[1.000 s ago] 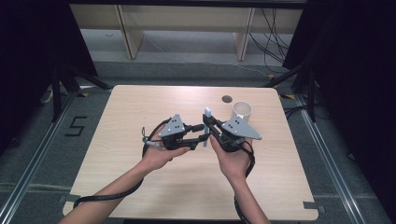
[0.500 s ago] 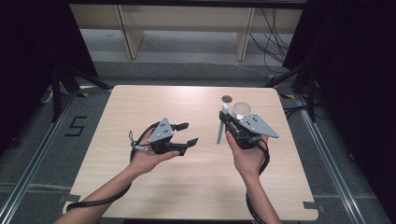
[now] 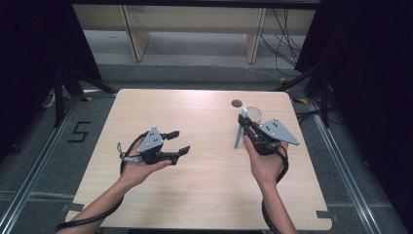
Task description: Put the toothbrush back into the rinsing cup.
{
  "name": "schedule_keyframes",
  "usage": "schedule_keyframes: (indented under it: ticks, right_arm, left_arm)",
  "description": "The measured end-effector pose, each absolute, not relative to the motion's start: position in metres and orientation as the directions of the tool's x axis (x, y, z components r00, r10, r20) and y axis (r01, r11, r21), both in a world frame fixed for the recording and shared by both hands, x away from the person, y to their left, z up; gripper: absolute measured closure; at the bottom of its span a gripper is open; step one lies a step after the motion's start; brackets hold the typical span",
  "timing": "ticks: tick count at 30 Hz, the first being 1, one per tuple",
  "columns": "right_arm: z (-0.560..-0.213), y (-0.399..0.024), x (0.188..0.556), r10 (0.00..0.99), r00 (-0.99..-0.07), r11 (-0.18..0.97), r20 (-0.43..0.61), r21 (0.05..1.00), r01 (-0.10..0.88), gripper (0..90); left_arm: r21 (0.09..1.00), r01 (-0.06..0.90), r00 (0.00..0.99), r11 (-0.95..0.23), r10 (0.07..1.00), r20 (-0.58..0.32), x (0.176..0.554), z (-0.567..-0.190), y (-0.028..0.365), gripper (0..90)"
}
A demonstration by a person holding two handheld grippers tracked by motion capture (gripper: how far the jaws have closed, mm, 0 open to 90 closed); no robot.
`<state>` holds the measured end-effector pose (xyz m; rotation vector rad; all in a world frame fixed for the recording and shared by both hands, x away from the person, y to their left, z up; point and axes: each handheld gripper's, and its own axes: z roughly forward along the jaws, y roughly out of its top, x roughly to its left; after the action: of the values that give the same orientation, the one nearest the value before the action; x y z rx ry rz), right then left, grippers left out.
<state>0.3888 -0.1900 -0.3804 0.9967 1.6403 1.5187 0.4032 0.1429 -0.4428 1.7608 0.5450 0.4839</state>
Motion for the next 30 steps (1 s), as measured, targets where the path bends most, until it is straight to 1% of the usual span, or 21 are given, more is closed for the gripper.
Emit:
schedule_keyframes:
  ticks: [3, 4, 7, 8, 9, 11, 13, 17, 25, 29, 30]
  right_arm:
    - [-0.38, -0.192, 0.39, 0.881, -0.473, 0.023, 0.023, 0.996, 0.092, 85.3]
    - [-0.378, -0.194, 0.392, 0.884, -0.467, 0.033, 0.007, 0.996, 0.078, 85.3]
    - [-0.376, -0.199, 0.394, 0.891, -0.454, 0.031, 0.007, 0.997, 0.077, 85.3]
    - [-0.376, -0.201, 0.395, 0.893, -0.45, 0.039, -0.008, 0.997, 0.06, 85.3]
    - [-0.375, -0.201, 0.395, 0.896, -0.444, 0.027, 0.01, 0.997, 0.078, 85.3]
    - [-0.374, -0.204, 0.397, 0.9, -0.436, 0.022, 0.016, 0.996, 0.081, 85.3]
    - [-0.373, -0.207, 0.4, 0.903, -0.429, 0.037, -0.008, 0.997, 0.061, 85.3]
    - [-0.372, -0.21, 0.402, 0.912, -0.41, 0.029, 0.008, 0.996, 0.084, 85.3]
    - [-0.366, -0.215, 0.413, 0.921, -0.388, 0.03, -0.002, 0.997, 0.066, 85.3]
    - [-0.365, -0.217, 0.418, 0.927, -0.375, 0.042, -0.014, 0.997, 0.068, 85.3]
    - [-0.365, -0.216, 0.419, 0.925, -0.38, 0.033, -0.001, 0.996, 0.078, 85.3]
  left_arm:
    - [0.972, 0.111, 0.798, -0.208, 0.602, 0.037, 0.4, -0.445, 0.15, 32.1]
    - [0.972, 0.12, 0.79, -0.202, 0.612, 0.03, 0.399, -0.446, 0.155, 32.0]
    - [0.971, 0.131, 0.781, -0.202, 0.623, 0.025, 0.398, -0.45, 0.163, 31.9]
    - [0.97, 0.134, 0.778, -0.201, 0.628, 0.022, 0.397, -0.451, 0.165, 31.9]
    - [0.971, 0.132, 0.776, -0.2, 0.63, 0.024, 0.397, -0.452, 0.167, 31.9]
    - [0.972, 0.132, 0.77, -0.195, 0.638, 0.023, 0.396, -0.453, 0.172, 31.8]
    - [0.971, 0.137, 0.764, -0.196, 0.645, 0.023, 0.395, -0.454, 0.176, 31.9]
    - [0.971, 0.141, 0.754, -0.191, 0.657, 0.02, 0.394, -0.456, 0.183, 31.9]
    - [0.975, 0.142, 0.741, -0.171, 0.671, 0.009, 0.391, -0.461, 0.192, 31.9]
    - [0.971, 0.158, 0.733, -0.182, 0.68, 0.008, 0.388, -0.464, 0.198, 31.9]
    - [0.97, 0.159, 0.732, -0.181, 0.681, 0.007, 0.388, -0.465, 0.199, 31.9]
